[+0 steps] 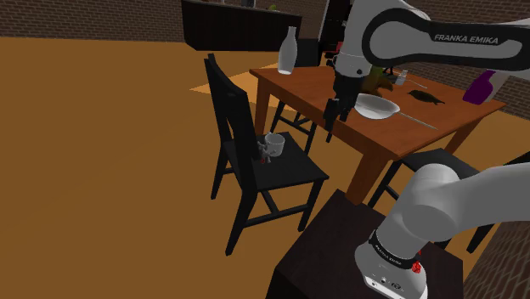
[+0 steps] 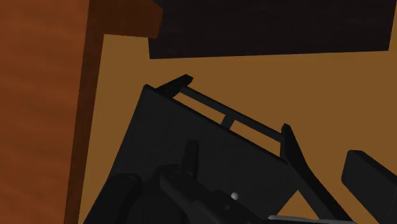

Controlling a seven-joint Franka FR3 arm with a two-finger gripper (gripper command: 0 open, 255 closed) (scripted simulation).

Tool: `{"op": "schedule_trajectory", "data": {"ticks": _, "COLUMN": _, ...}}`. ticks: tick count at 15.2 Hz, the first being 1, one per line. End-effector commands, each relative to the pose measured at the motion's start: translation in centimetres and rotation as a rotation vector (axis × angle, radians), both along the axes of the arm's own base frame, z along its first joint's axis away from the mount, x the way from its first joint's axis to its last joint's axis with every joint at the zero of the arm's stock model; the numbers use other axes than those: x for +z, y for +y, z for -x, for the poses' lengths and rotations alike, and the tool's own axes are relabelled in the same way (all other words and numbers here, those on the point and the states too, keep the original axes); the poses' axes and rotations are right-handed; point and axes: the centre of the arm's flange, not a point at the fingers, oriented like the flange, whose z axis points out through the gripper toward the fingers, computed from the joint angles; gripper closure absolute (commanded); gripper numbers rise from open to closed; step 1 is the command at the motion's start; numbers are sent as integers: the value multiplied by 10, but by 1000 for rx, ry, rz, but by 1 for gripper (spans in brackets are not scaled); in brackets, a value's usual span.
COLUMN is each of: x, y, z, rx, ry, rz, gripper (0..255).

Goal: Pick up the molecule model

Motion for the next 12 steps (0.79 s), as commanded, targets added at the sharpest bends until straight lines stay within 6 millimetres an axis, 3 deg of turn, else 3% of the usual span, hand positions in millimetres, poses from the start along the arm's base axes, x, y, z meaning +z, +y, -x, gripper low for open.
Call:
{"op": "schedule_trajectory", "data": {"ticks": 1, "x": 0, "y": 0, "z": 0, "rx": 0, "ry": 0, "rz": 0, "gripper": 0}}
{"op": "schedule_trajectory", "data": {"ticks": 12, "x": -93, "y": -8, "z": -120, "rx": -107, "ry": 50, "rz": 6, "gripper": 0}}
